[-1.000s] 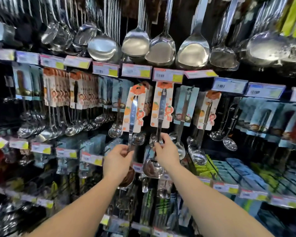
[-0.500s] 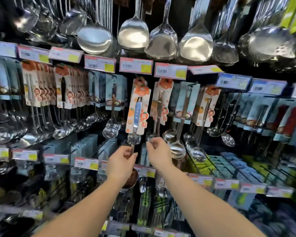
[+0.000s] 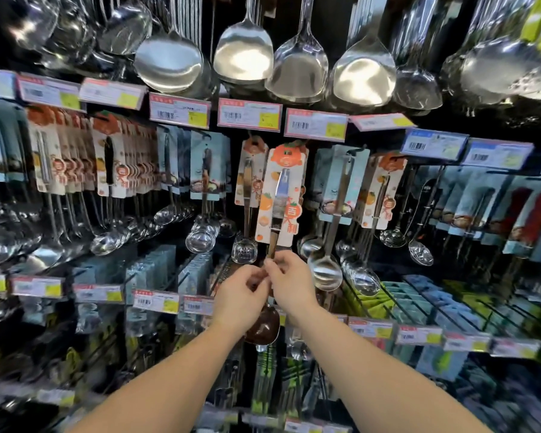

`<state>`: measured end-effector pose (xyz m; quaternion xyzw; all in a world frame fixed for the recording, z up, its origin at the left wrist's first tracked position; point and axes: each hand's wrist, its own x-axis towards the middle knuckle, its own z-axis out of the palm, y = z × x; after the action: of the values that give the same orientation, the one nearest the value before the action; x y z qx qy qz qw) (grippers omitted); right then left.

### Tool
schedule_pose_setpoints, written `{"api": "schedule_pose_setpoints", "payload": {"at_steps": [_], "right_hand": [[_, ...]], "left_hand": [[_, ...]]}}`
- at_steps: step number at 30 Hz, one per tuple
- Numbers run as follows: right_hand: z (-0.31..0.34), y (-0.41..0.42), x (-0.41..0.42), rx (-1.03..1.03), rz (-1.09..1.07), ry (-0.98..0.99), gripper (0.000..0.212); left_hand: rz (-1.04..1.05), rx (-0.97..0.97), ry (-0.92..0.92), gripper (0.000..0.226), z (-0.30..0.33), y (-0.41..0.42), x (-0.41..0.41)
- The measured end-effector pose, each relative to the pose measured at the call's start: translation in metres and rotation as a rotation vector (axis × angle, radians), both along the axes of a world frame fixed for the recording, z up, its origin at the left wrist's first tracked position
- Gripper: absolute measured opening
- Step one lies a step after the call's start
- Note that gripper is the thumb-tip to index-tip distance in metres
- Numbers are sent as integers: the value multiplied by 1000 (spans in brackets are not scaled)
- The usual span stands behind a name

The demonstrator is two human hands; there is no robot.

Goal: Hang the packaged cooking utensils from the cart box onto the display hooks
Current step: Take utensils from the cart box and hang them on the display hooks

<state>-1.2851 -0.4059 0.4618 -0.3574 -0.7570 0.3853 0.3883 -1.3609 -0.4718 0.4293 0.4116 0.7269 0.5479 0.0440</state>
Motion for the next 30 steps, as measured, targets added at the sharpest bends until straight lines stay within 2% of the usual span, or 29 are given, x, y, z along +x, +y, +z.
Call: {"api": "schedule_pose_setpoints", "payload": {"at_steps": [5,8,11,16,22,30], "right_hand": [[5,5,6,42,-11,39,10],[3,6,12,43,17,55,8],[5,9,16,-14,41,116,15],[18,19,18,9,46,122,6],[20,17,17,-20,87,178,17],[19,23,17,-83,84,171,12]], "left_hand": [[52,-28,206,15,11,5,2],[141,-4,202,26,17,12,-3],[234,-113,348,44,19,19,-18],[259,-272,499,51,30,25,-30],[199,-384,505,52,24,25,-28],[198,-406,473,49,11,19,-38]]}}
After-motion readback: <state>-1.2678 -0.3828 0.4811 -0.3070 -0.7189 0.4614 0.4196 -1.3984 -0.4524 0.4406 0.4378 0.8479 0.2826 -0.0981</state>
